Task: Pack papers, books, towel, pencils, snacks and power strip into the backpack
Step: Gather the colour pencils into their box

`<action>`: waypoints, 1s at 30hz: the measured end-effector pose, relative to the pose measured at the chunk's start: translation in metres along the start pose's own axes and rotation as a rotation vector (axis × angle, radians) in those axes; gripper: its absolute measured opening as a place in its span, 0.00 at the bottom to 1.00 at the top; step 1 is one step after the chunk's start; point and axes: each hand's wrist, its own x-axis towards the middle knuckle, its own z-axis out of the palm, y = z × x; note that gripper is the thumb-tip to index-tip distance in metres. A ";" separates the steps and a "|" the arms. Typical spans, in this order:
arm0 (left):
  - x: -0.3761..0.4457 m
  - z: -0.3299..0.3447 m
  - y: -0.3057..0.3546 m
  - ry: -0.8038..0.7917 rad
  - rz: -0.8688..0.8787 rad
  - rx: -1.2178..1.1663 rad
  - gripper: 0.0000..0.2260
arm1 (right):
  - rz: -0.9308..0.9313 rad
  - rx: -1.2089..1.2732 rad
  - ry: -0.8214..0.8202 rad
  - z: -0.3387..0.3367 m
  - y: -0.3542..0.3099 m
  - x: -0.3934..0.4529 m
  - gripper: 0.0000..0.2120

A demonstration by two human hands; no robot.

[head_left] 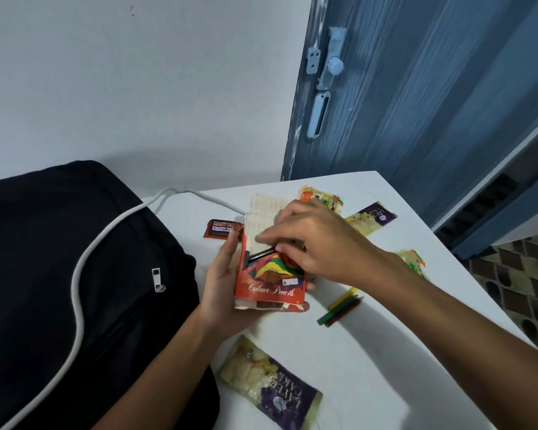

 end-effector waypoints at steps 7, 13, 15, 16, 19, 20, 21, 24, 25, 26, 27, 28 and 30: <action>0.000 0.003 0.004 0.042 0.088 -0.121 0.34 | 0.154 0.329 0.212 -0.003 0.004 -0.016 0.11; 0.002 -0.001 0.007 0.088 0.221 -0.203 0.33 | 0.380 -0.024 -0.334 0.007 0.014 -0.045 0.10; 0.002 -0.001 0.005 0.098 0.218 -0.210 0.33 | 0.335 -0.080 -0.395 0.021 0.015 -0.055 0.13; 0.003 -0.001 0.005 0.103 0.217 -0.218 0.33 | 0.315 -0.085 -0.386 0.028 0.015 -0.058 0.15; 0.003 -0.001 0.005 0.105 0.209 -0.242 0.31 | 0.227 -0.113 -0.322 0.046 0.016 -0.062 0.26; 0.002 -0.001 0.005 0.102 0.206 -0.246 0.32 | 0.219 -0.106 -0.300 0.049 0.015 -0.061 0.26; 0.002 -0.001 0.005 0.100 0.206 -0.242 0.32 | 0.220 -0.099 -0.280 0.051 0.015 -0.062 0.24; 0.003 -0.002 0.004 0.096 0.207 -0.226 0.32 | 0.202 -0.115 -0.192 0.059 0.014 -0.066 0.16; 0.003 -0.002 0.004 0.090 0.202 -0.221 0.32 | 0.198 -0.124 -0.161 0.063 0.015 -0.068 0.13; 0.002 -0.002 0.004 0.084 0.196 -0.209 0.32 | 0.194 -0.124 -0.134 0.066 0.015 -0.069 0.11; 0.002 -0.002 0.004 0.083 0.192 -0.196 0.32 | 0.188 -0.122 -0.124 0.067 0.014 -0.070 0.10; 0.002 -0.002 0.004 0.083 0.190 -0.188 0.31 | 0.180 -0.129 -0.129 0.068 0.013 -0.070 0.11; 0.001 -0.002 0.004 0.086 0.199 -0.195 0.31 | 0.147 -0.165 -0.161 0.068 0.014 -0.069 0.13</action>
